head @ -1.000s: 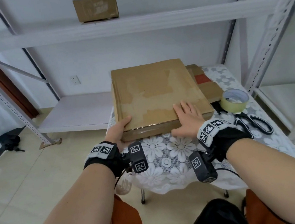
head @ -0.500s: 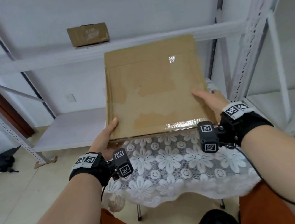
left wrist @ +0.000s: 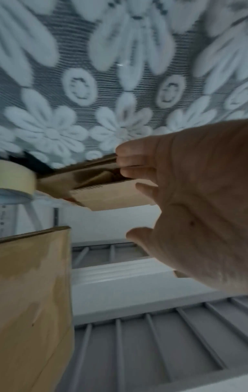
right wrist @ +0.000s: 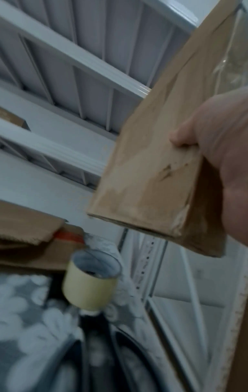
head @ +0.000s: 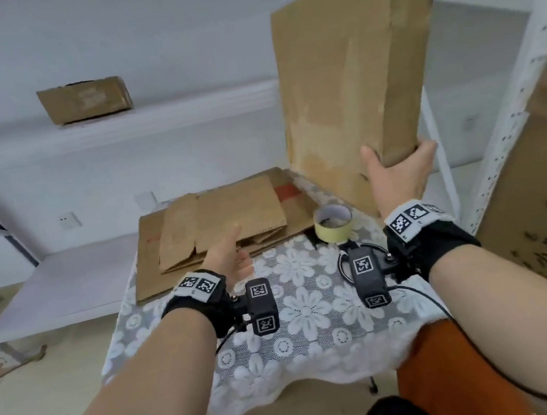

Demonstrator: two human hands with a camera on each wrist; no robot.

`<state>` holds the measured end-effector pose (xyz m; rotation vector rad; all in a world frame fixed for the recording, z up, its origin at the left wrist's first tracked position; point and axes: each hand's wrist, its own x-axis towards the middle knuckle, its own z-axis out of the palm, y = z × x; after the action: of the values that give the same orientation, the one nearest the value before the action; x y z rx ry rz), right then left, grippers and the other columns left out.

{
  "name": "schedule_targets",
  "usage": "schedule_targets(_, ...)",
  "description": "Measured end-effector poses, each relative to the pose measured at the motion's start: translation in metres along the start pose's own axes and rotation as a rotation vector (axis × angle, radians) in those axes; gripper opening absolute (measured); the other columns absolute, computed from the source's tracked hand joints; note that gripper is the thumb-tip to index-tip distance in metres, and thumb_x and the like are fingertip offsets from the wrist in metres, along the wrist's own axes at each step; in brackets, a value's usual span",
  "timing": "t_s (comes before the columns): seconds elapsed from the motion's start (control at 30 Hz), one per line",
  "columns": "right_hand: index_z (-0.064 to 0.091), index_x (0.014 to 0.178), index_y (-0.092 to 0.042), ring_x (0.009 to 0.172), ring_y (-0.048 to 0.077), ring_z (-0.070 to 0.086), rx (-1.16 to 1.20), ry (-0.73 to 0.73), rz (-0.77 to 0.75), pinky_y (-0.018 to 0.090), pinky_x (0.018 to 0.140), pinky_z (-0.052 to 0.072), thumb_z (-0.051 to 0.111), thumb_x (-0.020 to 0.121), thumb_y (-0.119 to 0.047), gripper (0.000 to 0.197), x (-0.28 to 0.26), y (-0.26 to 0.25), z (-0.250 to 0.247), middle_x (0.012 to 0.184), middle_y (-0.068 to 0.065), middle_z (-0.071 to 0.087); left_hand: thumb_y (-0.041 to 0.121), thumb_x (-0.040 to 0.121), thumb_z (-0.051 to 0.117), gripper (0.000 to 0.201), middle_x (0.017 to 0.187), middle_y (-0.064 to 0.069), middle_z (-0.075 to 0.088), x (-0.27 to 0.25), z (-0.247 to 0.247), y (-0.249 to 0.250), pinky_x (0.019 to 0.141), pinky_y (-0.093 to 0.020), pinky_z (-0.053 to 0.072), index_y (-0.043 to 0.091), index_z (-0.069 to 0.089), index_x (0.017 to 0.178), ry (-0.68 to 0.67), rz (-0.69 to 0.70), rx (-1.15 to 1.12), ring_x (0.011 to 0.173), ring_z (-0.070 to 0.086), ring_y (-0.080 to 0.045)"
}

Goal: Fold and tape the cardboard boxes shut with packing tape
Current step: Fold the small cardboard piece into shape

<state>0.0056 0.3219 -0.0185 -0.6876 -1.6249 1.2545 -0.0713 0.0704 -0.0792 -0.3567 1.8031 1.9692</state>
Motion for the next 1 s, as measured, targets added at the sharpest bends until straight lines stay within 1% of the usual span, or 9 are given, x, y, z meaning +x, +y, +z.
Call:
schedule_targets(0.1, 0.043, 0.112, -0.009, 0.111, 0.028, 0.05, -0.165, 0.108, -0.082, 0.047, 0.1, 0.04, 0.078, 0.067, -0.043, 0.066, 0.011, 0.015, -0.012, 0.116, 0.007, 0.05, 0.04, 0.096, 0.056, 0.054, 0.11, -0.018, 0.054, 0.003, 0.027, -0.007, 0.088, -0.045, 0.05, 0.007, 0.043, 0.137, -0.036, 0.012, 0.09, 0.093, 0.056, -0.032)
schedule_targets(0.23, 0.044, 0.115, -0.004, 0.12, 0.03, 0.04, -0.303, 0.085, -0.066, 0.041, 0.104, 0.028, 0.078, 0.071, -0.037, 0.065, 0.015, 0.039, -0.023, 0.123, 0.012, 0.048, 0.036, 0.096, 0.057, 0.038, 0.105, -0.016, 0.059, 0.005, 0.055, -0.012, 0.087, -0.043, 0.051, 0.009, 0.05, 0.122, -0.041, -0.007, 0.181, 0.092, 0.057, -0.032)
schedule_targets(0.3, 0.043, 0.117, -0.002, 0.121, 0.03, 0.039, -0.303, 0.085, -0.04, 0.041, 0.102, 0.03, 0.079, 0.071, -0.035, 0.067, 0.016, 0.051, -0.022, 0.125, 0.014, 0.047, 0.033, 0.095, 0.059, 0.031, 0.111, -0.016, 0.059, 0.006, 0.066, -0.013, 0.09, -0.042, 0.052, 0.011, 0.051, 0.116, -0.054, -0.021, 0.199, 0.096, 0.058, -0.031)
schedule_targets(0.43, 0.043, 0.117, 0.002, 0.119, 0.028, 0.04, -0.199, 0.115, 0.013, 0.039, 0.098, 0.034, 0.083, 0.067, -0.027, 0.07, 0.016, 0.065, -0.006, 0.124, 0.016, 0.045, 0.033, 0.094, 0.061, 0.035, 0.114, -0.016, 0.06, 0.01, 0.077, -0.013, 0.09, -0.04, 0.053, 0.011, 0.052, 0.12, -0.078, -0.043, 0.202, 0.103, 0.06, -0.031)
schedule_targets(0.53, 0.043, 0.118, 0.002, 0.12, 0.031, 0.041, -0.127, 0.151, 0.071, 0.047, 0.102, 0.037, 0.085, 0.065, -0.025, 0.072, 0.017, 0.081, 0.013, 0.125, 0.016, 0.045, 0.032, 0.094, 0.061, 0.028, 0.114, -0.015, 0.062, 0.015, 0.08, -0.012, 0.092, -0.04, 0.053, 0.011, 0.055, 0.112, -0.085, -0.073, 0.211, 0.109, 0.061, -0.032)
schedule_targets(0.63, 0.041, 0.12, -0.002, 0.121, 0.032, 0.043, -0.132, 0.167, 0.137, 0.052, 0.099, 0.04, 0.084, 0.066, -0.022, 0.072, 0.015, 0.102, 0.028, 0.127, 0.014, 0.044, 0.031, 0.095, 0.061, 0.018, 0.111, -0.015, 0.063, 0.021, 0.081, -0.013, 0.09, -0.039, 0.054, 0.013, 0.057, 0.098, -0.079, -0.1, 0.225, 0.101, 0.062, -0.03)
schedule_targets(0.7, 0.04, 0.12, 0.0, 0.12, 0.033, 0.043, -0.144, 0.142, 0.191, 0.048, 0.1, 0.039, 0.084, 0.066, -0.017, 0.071, 0.013, 0.113, 0.032, 0.126, 0.017, 0.046, 0.029, 0.095, 0.061, 0.019, 0.107, -0.015, 0.064, 0.027, 0.079, -0.015, 0.086, -0.037, 0.054, 0.012, 0.058, 0.103, -0.087, -0.109, 0.226, 0.094, 0.062, -0.029)
schedule_targets(0.8, 0.04, 0.12, -0.002, 0.116, 0.034, 0.045, -0.256, 0.113, 0.269, 0.05, 0.096, 0.042, 0.085, 0.065, -0.023, 0.074, 0.015, 0.121, 0.035, 0.124, 0.017, 0.049, 0.024, 0.096, 0.059, 0.024, 0.104, -0.015, 0.063, 0.036, 0.078, -0.019, 0.082, -0.037, 0.053, 0.011, 0.057, 0.115, -0.09, -0.124, 0.219, 0.088, 0.059, -0.027)
schedule_targets(1.0, 0.04, 0.122, -0.004, 0.12, 0.031, 0.042, -0.311, 0.142, 0.289, 0.047, 0.097, 0.039, 0.084, 0.063, -0.034, 0.08, 0.017, 0.119, 0.035, 0.127, 0.013, 0.048, 0.025, 0.097, 0.058, 0.015, 0.101, -0.014, 0.064, 0.042, 0.078, -0.026, 0.071, -0.033, 0.051, 0.013, 0.057, 0.107, -0.076, -0.138, 0.232, 0.084, 0.06, -0.025)
